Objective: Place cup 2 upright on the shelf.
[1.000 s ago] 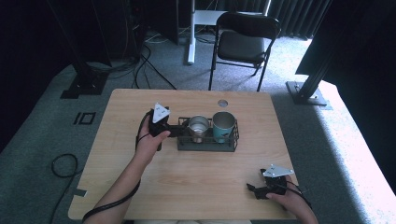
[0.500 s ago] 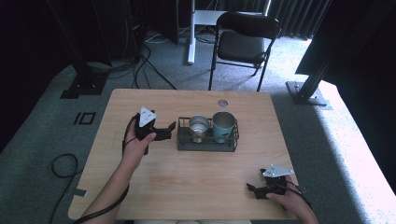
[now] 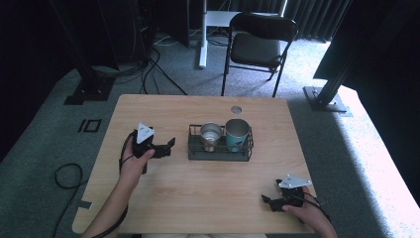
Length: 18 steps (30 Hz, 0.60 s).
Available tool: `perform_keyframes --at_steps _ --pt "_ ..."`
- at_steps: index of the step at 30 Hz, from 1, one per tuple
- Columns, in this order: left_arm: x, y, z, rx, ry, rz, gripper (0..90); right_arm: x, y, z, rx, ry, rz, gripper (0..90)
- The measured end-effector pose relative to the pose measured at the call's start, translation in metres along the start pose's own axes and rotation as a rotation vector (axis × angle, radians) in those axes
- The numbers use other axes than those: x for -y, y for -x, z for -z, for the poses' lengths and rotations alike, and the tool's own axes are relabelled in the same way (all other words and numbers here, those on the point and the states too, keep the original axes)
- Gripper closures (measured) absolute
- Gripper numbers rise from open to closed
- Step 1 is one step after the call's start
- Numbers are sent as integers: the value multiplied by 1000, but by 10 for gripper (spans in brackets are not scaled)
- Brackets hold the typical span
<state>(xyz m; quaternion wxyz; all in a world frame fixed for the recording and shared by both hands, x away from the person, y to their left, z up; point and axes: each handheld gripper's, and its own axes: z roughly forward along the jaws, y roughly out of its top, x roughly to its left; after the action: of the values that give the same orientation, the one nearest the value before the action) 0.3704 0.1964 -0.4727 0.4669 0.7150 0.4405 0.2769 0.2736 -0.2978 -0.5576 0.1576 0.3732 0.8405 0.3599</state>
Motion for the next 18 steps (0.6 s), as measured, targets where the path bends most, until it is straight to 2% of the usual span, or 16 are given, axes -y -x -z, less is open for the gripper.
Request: perform_keyframes --at_steps 11,18 --pt "21 -15 12 -33 -45 13 31 0 0 0 0 0 0 111" --pt "37 -24 30 -67 -71 35 31 0 0 0 0 0 1 111"
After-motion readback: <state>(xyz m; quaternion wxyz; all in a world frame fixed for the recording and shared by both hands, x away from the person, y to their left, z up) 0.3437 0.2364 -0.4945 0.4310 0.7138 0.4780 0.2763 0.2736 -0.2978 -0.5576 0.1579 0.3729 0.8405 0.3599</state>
